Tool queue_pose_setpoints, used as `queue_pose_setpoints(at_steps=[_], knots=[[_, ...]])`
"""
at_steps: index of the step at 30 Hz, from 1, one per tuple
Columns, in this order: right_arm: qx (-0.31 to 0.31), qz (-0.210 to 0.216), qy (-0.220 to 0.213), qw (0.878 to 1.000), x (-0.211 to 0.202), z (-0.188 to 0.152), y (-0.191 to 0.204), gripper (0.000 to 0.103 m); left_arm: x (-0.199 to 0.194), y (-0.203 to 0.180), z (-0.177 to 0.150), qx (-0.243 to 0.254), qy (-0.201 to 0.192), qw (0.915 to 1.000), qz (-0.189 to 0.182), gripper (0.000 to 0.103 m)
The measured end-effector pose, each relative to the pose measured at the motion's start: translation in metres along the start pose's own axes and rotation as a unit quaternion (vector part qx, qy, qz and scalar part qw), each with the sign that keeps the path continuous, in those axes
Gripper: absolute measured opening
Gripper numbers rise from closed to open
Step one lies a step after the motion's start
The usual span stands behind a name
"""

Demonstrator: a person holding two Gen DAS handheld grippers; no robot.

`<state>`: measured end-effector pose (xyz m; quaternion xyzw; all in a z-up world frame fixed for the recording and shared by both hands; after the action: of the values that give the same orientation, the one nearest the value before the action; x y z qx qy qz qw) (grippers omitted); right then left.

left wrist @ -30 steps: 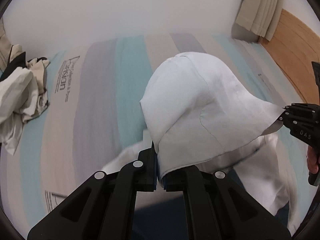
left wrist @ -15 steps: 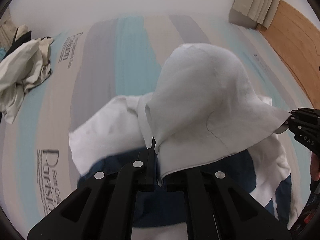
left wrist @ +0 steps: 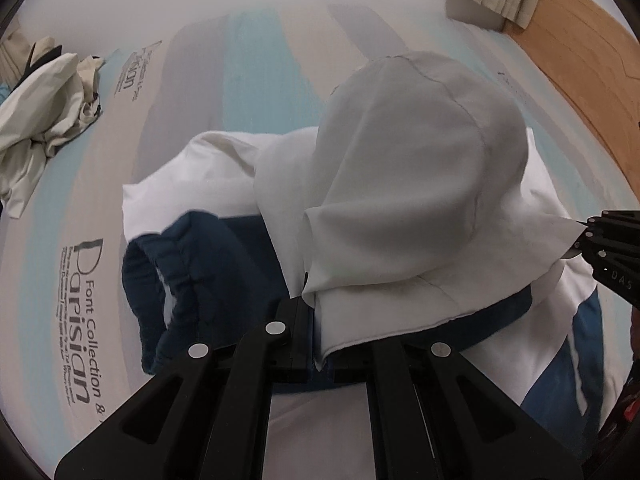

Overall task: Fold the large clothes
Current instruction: 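Lift the hood with both grippers and fold it toward the hem, then open both grippers to release the hood onto the jacket body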

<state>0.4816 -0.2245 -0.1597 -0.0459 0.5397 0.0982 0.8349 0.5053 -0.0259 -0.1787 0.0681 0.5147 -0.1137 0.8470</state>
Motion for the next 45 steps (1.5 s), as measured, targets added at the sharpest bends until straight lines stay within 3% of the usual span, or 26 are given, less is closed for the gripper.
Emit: queue_pose_setpoints(at_steps=[11,30,32,35,38,39,42,45], knots=[[0.000,-0.016,0.010,1.000,0.026,-0.020,0.008,0.002,0.018,-0.001,-0.026,0.001,-0.004,1.0000,0.002,0.004],[0.006,-0.038,0.040,0.998,0.056,-0.025,0.005,0.005,0.043,0.001,-0.041,-0.012,0.037,0.9992,0.009,0.007],[0.008,-0.037,0.047,0.998,0.056,-0.024,0.003,0.008,0.044,0.002,-0.040,-0.011,0.040,0.9991,0.010,0.007],[0.014,-0.044,0.048,0.998,0.053,-0.021,-0.003,0.026,0.041,0.005,-0.034,-0.013,0.042,0.9990,0.011,0.009],[0.023,-0.042,0.041,0.998,0.046,-0.018,-0.008,0.046,0.036,0.006,-0.033,-0.017,0.045,0.9987,0.014,0.020],[0.023,-0.043,0.037,0.998,0.043,-0.017,-0.009,0.051,0.032,0.007,-0.033,-0.021,0.044,0.9986,0.018,0.030],[0.019,-0.044,0.032,0.998,0.036,-0.015,-0.011,0.058,0.022,0.011,-0.032,-0.034,0.038,0.9985,0.022,0.058],[0.015,-0.040,0.026,0.999,0.029,-0.014,-0.013,0.065,0.013,0.012,-0.034,-0.044,0.037,0.9979,0.030,0.068]])
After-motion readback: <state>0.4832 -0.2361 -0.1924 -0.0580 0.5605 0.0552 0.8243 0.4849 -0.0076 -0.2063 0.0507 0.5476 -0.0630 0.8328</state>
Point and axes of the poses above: each gripper's, at about its wrist camera, not at the fingertips, and x roughly the way its jaws point, y to its left, z to its top, the point moved 5 cm from there along x, roughly the way its jaws point
